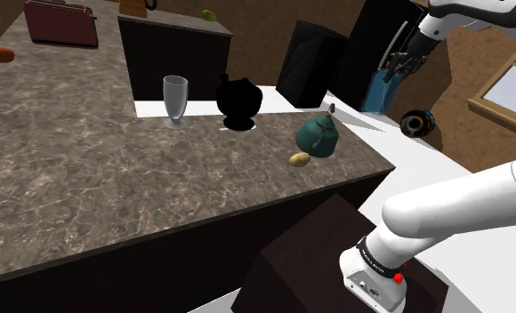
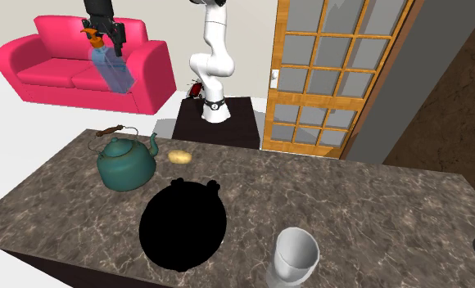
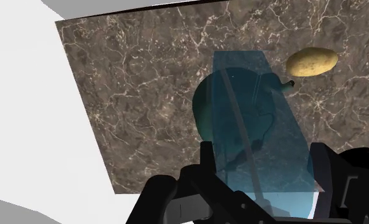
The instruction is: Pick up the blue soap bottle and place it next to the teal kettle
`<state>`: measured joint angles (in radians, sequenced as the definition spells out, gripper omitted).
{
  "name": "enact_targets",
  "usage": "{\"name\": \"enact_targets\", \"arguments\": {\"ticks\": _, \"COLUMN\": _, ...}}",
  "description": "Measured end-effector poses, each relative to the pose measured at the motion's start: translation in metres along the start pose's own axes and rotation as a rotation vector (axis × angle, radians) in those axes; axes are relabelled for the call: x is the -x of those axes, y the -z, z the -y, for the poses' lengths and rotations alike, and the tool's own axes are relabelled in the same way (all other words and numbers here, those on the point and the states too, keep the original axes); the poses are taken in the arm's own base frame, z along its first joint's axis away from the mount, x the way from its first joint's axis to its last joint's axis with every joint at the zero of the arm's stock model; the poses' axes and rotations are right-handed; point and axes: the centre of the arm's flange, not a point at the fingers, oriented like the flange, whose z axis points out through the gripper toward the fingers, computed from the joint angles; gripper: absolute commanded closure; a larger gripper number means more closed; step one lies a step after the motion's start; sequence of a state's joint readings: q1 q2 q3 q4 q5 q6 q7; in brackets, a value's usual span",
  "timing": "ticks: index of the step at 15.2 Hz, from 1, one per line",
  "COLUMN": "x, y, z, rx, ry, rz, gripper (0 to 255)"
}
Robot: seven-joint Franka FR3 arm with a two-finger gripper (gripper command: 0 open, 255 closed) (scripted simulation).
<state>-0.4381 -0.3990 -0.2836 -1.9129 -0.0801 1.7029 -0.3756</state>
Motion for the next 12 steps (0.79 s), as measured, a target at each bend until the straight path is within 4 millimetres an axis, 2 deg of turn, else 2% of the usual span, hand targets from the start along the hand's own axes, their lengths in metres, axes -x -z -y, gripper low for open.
{"name": "enact_targets", "arguments": {"ticks": 9, "x": -0.002, "y": -0.003, "z": -0.116, "rx": -0.001, "ry": 0.000, "rz": 0.000, "gripper": 255}}
{"name": "enact_targets", "arguments": {"ticks": 11, "x": -0.003, "y": -0.004, "z": -0.147, "rx": -0.001, "ry": -0.002, "rz": -0.001, "gripper": 255}}
{"name": "enact_targets", "arguments": {"ticks": 12, "x": -0.005, "y": -0.007, "z": -0.154, "rx": 0.000, "ry": -0.001, "rz": 0.000, "gripper": 255}}
